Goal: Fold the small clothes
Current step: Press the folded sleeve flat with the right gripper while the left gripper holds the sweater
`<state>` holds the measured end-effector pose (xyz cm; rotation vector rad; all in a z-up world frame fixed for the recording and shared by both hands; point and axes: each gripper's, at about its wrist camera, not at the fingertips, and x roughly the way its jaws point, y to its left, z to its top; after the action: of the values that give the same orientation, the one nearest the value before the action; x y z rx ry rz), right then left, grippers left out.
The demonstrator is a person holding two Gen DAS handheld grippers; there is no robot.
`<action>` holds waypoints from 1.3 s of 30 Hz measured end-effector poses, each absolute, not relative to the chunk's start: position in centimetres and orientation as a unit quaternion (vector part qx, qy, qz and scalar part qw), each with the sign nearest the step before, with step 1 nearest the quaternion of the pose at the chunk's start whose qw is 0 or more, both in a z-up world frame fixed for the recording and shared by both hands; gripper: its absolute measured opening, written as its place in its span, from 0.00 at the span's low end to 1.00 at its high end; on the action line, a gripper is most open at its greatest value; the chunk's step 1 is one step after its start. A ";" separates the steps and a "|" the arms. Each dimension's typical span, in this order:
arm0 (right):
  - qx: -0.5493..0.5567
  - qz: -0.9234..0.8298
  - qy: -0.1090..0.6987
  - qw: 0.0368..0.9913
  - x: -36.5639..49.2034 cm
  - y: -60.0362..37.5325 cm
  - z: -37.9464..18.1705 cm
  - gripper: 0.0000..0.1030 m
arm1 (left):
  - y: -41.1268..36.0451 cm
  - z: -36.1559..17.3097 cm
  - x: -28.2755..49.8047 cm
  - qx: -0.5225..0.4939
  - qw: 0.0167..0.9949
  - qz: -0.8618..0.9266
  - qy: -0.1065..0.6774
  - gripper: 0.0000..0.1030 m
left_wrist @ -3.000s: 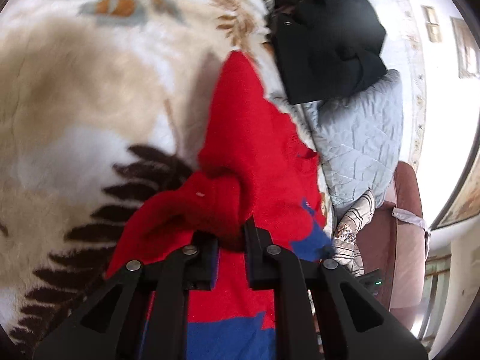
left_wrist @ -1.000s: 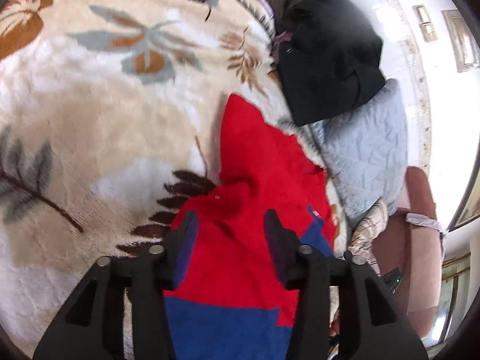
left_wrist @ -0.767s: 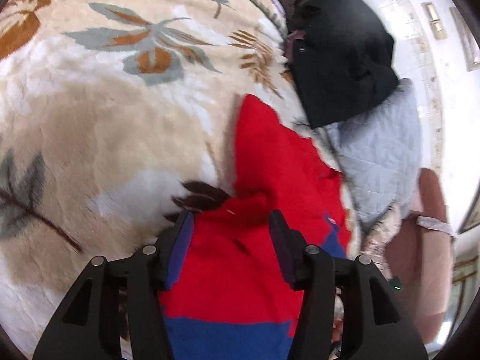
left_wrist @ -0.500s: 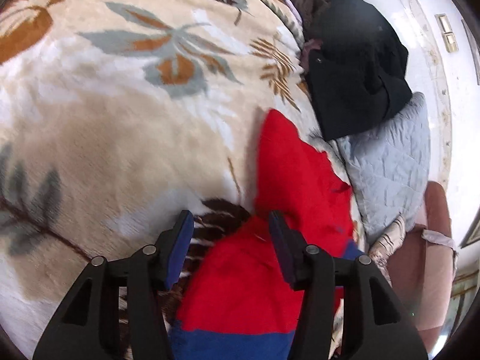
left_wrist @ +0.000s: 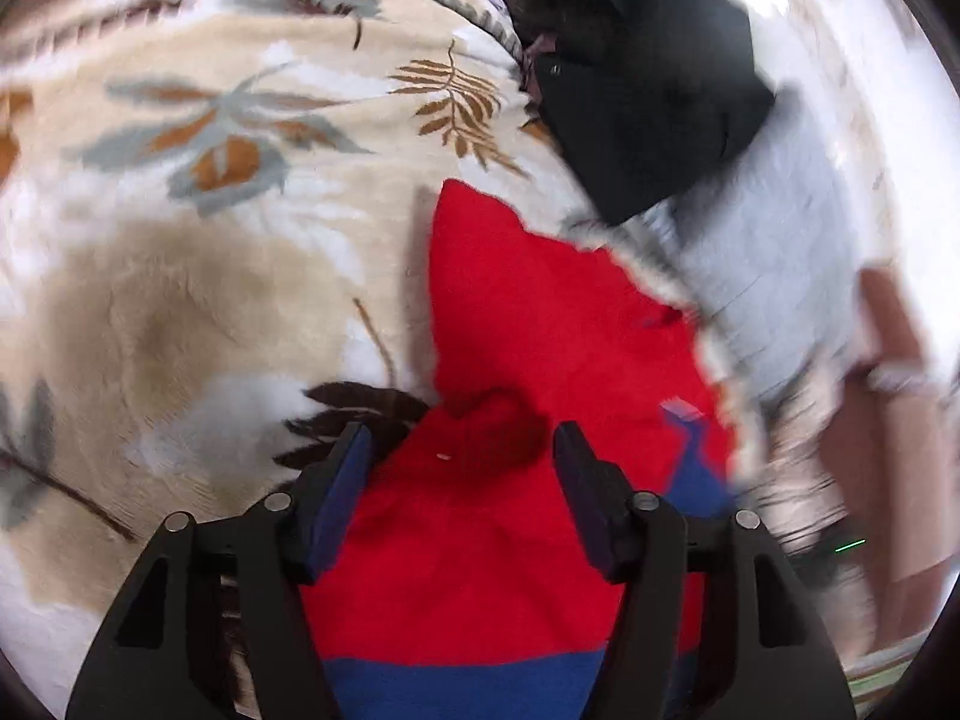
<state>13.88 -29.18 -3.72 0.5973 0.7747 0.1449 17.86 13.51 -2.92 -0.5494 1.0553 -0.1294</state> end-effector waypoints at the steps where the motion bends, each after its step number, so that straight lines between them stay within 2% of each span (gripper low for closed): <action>1: 0.294 0.091 0.344 0.887 13.4 -29.1 -2.8 0.08 | 13.0 -3.2 18.0 -0.222 0.832 -0.036 0.507 0.60; 3: 0.302 0.103 0.330 0.889 13.0 -29.0 -2.1 0.08 | 12.3 -3.9 18.3 -0.176 0.834 -0.017 0.523 0.60; 5: 0.279 0.075 0.372 0.882 13.1 -28.9 -3.2 0.09 | 11.8 -3.4 18.0 -0.149 0.843 -0.009 0.516 0.60; 7: 0.245 0.036 0.454 0.856 13.6 -28.9 -5.7 0.13 | 11.2 -3.3 17.9 -0.117 0.850 -0.002 0.514 0.60; 9: 0.258 0.045 0.441 0.859 12.7 -29.4 -5.6 0.12 | 11.3 -3.5 17.8 -0.109 0.848 -0.002 0.519 0.60; 12: 0.311 0.034 0.395 0.864 11.5 -31.2 -3.9 0.24 | 11.5 -3.7 17.8 -0.116 0.846 -0.003 0.520 0.60; 14: 0.351 0.028 0.360 0.864 10.9 -32.3 -3.1 0.38 | 11.5 -3.6 17.9 -0.119 0.845 -0.004 0.521 0.61; 17: 0.353 0.016 0.374 0.857 12.1 -32.6 -3.6 0.43 | 11.4 -3.5 17.9 -0.120 0.846 -0.004 0.520 0.61; 19: 0.339 -0.010 0.401 0.851 13.6 -32.3 -4.6 0.43 | 11.3 -3.5 17.9 -0.121 0.845 -0.005 0.521 0.61; 20: 0.339 0.000 0.403 0.850 14.4 -31.6 -4.6 0.31 | 11.3 -3.5 18.0 -0.123 0.844 -0.005 0.522 0.61; 21: 0.333 0.025 0.398 0.854 14.9 -31.2 -4.2 0.15 | 11.4 -3.5 18.0 -0.123 0.844 -0.006 0.522 0.61; 22: 0.322 0.050 0.376 0.868 15.0 -30.9 -3.1 0.11 | 11.4 -3.5 18.0 -0.124 0.843 -0.007 0.523 0.61; 25: 0.308 0.094 0.287 0.902 14.1 -30.6 0.2 0.11 | 11.5 -3.5 18.0 -0.127 0.842 -0.008 0.525 0.62; 27: 0.273 0.069 0.321 0.905 14.8 -30.4 -0.4 0.11 | 11.5 -3.6 18.1 -0.126 0.841 -0.008 0.527 0.63; 30: 0.218 0.007 0.446 0.868 15.8 -30.3 -4.5 0.18 | 11.5 -3.5 18.2 -0.126 0.839 -0.010 0.529 0.63; 32: 0.236 0.007 0.433 0.870 14.7 -31.0 -4.6 0.17 | 11.6 -3.4 18.2 -0.129 0.837 -0.012 0.532 0.64; 34: 0.250 -0.011 0.412 0.876 13.7 -31.4 -2.9 0.23 | 11.8 -3.2 17.9 -0.138 0.835 -0.012 0.532 0.63; 36: 0.259 0.016 0.377 0.889 12.8 -31.0 -1.4 0.25 | 11.8 -2.4 17.2 -0.155 0.838 -0.017 0.523 0.62; 37: 0.258 0.026 0.368 0.893 12.6 -30.7 -1.1 0.32 | 11.8 -1.8 16.8 -0.166 0.843 -0.028 0.510 0.62; 38: 0.254 0.036 0.362 0.896 12.6 -30.2 -0.9 0.43 | 11.7 -1.3 16.4 -0.171 0.850 -0.038 0.497 0.62; 39: 0.249 0.045 0.362 0.897 12.9 -29.7 -1.0 0.48 | 11.5 -0.8 16.1 -0.169 0.858 -0.044 0.483 0.62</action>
<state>12.86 -29.71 -0.96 0.5150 0.7501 0.0939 16.11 11.54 -0.76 -0.3550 1.0151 -0.0922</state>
